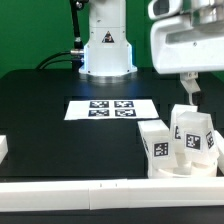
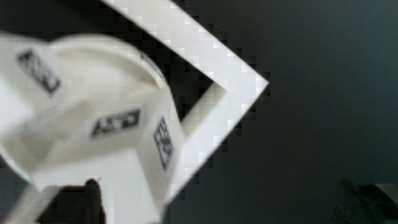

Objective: Assemble stool

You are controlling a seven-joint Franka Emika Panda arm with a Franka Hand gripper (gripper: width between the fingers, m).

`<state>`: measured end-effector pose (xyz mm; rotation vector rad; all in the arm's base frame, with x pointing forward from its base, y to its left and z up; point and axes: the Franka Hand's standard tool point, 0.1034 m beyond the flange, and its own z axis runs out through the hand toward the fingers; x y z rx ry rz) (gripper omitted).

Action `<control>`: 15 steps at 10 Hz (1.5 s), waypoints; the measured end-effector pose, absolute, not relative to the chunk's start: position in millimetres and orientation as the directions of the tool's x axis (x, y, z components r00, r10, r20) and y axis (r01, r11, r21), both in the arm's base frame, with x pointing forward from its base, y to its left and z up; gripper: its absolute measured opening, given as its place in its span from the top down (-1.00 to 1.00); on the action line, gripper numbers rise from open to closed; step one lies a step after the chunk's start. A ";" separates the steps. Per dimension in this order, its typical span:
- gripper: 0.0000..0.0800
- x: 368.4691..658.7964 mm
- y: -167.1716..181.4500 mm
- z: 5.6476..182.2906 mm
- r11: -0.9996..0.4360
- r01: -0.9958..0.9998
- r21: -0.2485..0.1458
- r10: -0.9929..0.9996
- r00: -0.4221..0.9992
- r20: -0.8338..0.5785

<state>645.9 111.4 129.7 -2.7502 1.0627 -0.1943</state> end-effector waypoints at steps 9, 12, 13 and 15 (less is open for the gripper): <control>-0.62 646.2 110.8 119.2 -0.988 0.146 -0.038 0.139 0.978 0.156; -0.62 646.4 101.4 118.4 -0.945 0.327 0.021 0.326 0.934 0.147; -0.62 644.3 98.2 115.1 -0.923 0.384 0.030 0.385 0.913 0.134; -0.62 636.1 90.9 101.7 -0.883 0.468 0.035 0.469 0.877 0.102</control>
Offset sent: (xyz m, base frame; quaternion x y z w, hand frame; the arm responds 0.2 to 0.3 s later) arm 0.0000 0.0000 0.0000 0.0000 0.0000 -0.1296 0.9916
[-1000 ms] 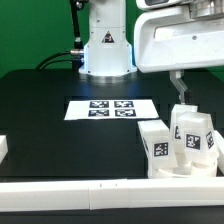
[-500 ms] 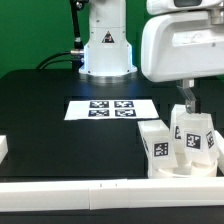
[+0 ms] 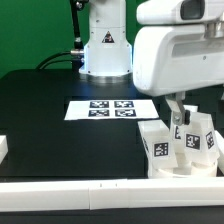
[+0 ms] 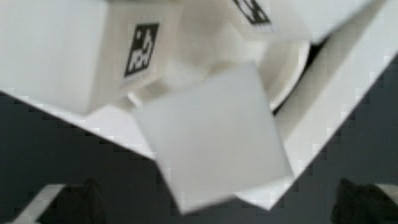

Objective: Assemble stool

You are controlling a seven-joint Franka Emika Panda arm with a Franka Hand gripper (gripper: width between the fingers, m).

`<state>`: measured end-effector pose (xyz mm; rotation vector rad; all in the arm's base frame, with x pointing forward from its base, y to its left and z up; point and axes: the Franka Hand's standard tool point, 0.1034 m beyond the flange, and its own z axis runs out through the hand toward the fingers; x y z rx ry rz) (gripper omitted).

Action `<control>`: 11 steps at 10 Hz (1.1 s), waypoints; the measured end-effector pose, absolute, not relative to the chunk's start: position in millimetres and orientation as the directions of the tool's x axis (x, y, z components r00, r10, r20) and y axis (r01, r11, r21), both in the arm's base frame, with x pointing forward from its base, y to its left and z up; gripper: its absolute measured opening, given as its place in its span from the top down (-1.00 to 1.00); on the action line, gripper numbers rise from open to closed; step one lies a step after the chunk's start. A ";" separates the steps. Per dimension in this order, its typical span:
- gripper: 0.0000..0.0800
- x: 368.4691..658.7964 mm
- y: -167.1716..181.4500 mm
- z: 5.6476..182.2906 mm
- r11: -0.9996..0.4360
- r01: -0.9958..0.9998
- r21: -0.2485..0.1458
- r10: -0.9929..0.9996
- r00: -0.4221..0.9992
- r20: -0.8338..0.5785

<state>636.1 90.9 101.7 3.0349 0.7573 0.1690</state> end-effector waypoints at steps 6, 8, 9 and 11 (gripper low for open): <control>-0.55 624.6 87.4 78.3 -0.817 0.571 0.072 0.575 0.817 0.049; 0.16 624.5 87.1 78.1 -0.880 0.470 0.065 0.473 0.879 0.057; 0.16 624.5 87.0 78.1 -0.918 0.393 0.060 0.396 0.916 0.062; 0.16 624.4 87.4 77.6 -0.981 0.192 0.039 0.195 0.978 0.074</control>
Offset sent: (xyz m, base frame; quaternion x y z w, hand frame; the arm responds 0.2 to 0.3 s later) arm -0.0008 0.0101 -0.0174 0.0128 -0.0048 -0.1490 0.9887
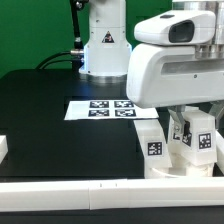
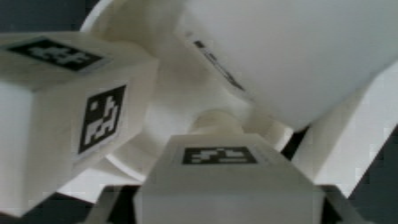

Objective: Assemble stool

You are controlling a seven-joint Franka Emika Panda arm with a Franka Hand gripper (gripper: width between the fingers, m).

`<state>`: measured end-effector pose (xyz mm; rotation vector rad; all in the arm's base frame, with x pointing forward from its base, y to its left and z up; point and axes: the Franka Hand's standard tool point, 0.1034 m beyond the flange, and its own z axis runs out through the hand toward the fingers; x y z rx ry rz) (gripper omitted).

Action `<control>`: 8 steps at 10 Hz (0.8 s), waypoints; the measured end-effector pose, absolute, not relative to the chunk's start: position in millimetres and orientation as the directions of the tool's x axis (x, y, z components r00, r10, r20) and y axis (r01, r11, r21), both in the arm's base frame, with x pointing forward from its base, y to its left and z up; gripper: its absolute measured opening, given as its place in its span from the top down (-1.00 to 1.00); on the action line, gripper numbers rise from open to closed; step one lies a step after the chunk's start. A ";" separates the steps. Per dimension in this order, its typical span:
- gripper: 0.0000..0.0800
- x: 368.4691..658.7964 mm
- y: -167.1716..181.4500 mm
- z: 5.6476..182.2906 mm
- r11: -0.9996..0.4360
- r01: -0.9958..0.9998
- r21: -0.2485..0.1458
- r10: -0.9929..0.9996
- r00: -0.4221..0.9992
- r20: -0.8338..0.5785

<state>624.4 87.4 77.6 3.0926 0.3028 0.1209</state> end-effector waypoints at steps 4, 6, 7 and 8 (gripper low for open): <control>0.16 629.5 88.7 74.8 -0.837 -0.539 -0.093 -0.545 0.836 0.069; 0.16 629.5 89.6 74.9 -0.755 -0.647 -0.102 -0.654 0.754 0.055; 0.16 629.5 89.6 74.9 -0.735 -0.670 -0.104 -0.677 0.734 0.052; 0.16 629.5 90.0 74.9 -0.660 -0.743 -0.109 -0.750 0.661 0.041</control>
Offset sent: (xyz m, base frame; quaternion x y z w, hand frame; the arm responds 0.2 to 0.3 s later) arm 0.0157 0.0109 -0.0047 0.1029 0.0156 0.4543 0.8847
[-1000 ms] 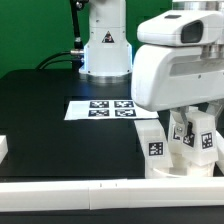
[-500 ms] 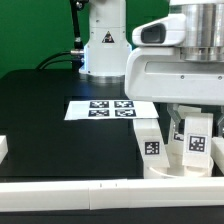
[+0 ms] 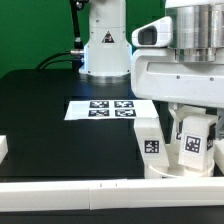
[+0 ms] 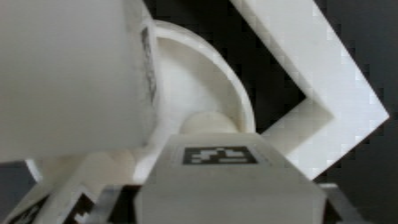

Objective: Assemble stool

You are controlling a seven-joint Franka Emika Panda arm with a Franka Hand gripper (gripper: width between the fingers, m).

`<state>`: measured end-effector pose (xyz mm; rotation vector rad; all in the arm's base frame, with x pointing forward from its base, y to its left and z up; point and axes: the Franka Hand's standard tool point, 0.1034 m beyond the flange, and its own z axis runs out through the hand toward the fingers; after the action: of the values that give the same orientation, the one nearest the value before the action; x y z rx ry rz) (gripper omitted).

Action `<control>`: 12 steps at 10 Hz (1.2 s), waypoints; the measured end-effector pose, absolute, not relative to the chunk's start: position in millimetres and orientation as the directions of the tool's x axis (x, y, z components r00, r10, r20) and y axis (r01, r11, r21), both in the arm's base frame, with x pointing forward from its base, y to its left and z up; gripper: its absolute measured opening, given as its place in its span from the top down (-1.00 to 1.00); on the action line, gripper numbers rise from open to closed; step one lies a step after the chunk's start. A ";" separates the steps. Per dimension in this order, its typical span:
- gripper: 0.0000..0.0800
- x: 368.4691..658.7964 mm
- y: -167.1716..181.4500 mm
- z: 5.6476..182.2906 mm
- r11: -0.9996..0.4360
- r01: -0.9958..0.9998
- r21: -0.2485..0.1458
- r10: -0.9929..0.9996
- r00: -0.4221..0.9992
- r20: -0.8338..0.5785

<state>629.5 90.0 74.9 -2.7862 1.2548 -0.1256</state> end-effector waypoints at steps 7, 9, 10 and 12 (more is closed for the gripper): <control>0.16 636.5 117.6 79.6 0.333 -0.933 -0.138 -0.940 -0.318 -0.125; -0.44 636.4 117.6 79.5 0.307 -0.941 -0.141 -0.949 -0.292 -0.121; -0.44 636.8 116.7 80.0 0.246 -0.958 -0.149 -0.966 -0.231 -0.113; -0.59 642.8 105.7 88.9 -0.075 -0.978 -0.192 -0.992 0.093 -0.085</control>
Offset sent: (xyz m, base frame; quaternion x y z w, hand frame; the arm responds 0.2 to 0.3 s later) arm 0.0214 0.0135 0.0069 0.0677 0.0022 0.4202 0.9049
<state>642.8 105.7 88.9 -2.1653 1.9880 -0.1002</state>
